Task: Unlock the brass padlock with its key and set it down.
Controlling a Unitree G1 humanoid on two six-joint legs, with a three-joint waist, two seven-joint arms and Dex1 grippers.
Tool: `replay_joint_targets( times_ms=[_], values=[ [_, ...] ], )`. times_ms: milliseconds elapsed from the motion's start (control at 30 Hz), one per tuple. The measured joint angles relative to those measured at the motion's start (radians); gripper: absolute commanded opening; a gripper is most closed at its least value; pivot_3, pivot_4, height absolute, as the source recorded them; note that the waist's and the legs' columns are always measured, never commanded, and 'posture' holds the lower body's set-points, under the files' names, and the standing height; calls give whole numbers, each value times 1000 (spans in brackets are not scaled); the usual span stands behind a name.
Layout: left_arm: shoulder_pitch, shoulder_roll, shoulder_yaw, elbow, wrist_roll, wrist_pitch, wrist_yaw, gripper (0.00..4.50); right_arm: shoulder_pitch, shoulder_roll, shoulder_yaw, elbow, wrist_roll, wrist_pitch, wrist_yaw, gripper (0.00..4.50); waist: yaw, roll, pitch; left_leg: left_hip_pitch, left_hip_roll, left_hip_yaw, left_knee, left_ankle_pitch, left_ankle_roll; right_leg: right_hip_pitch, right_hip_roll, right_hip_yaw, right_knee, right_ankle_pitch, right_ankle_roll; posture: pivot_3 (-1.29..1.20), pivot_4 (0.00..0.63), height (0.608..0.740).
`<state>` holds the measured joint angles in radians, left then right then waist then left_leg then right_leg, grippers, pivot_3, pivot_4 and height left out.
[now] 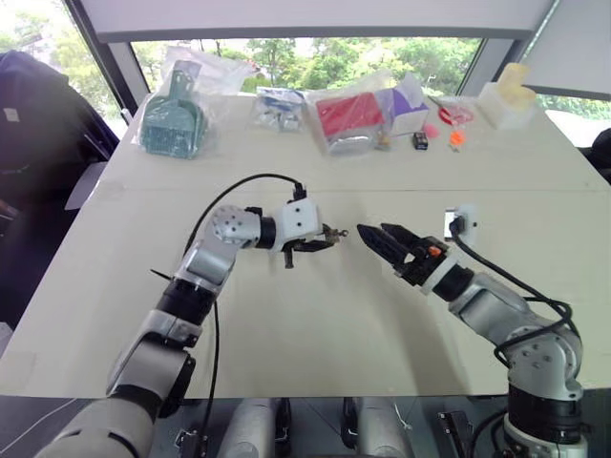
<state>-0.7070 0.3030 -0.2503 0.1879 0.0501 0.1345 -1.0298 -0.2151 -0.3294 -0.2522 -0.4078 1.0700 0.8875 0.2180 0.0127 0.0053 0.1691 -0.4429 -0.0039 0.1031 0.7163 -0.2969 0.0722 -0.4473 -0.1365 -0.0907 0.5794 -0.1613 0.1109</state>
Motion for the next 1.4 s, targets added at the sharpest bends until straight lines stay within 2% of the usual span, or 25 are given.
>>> replay_joint_targets(
  times_ms=[233, 733, 833, 867, 933, 1067, 1100, 1367, 1400],
  values=[
    [31, -18, 50, -145, -85, 89, 95, 738, -46, 40, 5, 69, 50, 1, -30, 4500, -3, 1, 0, 1, 1, 0, -2, 1, -2, 0, 3, 0, 2, 2, 3, 0, 150, 735],
    [39, 32, 30, -157, -119, 89, 95, 738, -70, 92, 20, 82, 83, -23, -54, 4500, -2, 1, 0, 1, 1, 0, -2, 5, -8, 0, 3, 0, 2, 2, 3, 0, 150, 735],
    [39, 33, 28, -169, -122, 80, 96, 738, -70, 99, 28, 82, 81, -31, -53, 3660, -2, 1, 0, 1, 1, 0, -2, 5, -8, 0, 3, 0, 2, 1, 3, 0, 150, 735],
    [39, 33, 28, -172, -122, 76, 96, 738, -70, 100, 32, 82, 78, -36, -53, 3256, -2, 1, 0, 2, 1, 0, -2, 5, -8, 0, 3, 0, 2, 1, 3, 0, 150, 735],
    [39, 32, 28, -175, -123, 74, 99, 738, -67, 112, 38, 82, 74, -45, -53, 2367, -2, 1, 0, 2, 1, 0, -2, 5, -8, 0, 3, 0, 2, 1, 3, 0, 150, 735],
    [39, 32, 28, -181, -123, 74, 103, 738, -67, 134, 45, 81, 76, -63, -50, 251, -3, 1, 0, 2, 1, 0, -2, 5, -8, 0, 3, 0, 2, 2, 3, 0, 150, 735],
    [40, 33, 28, -184, -124, 74, 109, 738, -67, 144, 45, 81, 81, -70, -48, 53, -3, 1, 0, 2, 1, 0, -2, 5, -8, 0, 3, 0, 2, 2, 3, 0, 150, 735],
    [46, 33, 28, -200, -128, 75, 126, 738, -66, 155, 47, 82, 82, -88, -45, 53, -3, 1, 0, 2, 1, 0, -2, 5, -8, 0, 3, 0, 2, 1, 3, 0, 150, 735],
    [48, 33, 28, -200, -128, 75, 127, 738, -65, 156, 48, 82, 82, -89, -45, 478, -3, 1, 0, 2, 1, 0, -2, 5, -8, 0, 3, 0, 2, 1, 3, 0, 150, 735]
  ],
)
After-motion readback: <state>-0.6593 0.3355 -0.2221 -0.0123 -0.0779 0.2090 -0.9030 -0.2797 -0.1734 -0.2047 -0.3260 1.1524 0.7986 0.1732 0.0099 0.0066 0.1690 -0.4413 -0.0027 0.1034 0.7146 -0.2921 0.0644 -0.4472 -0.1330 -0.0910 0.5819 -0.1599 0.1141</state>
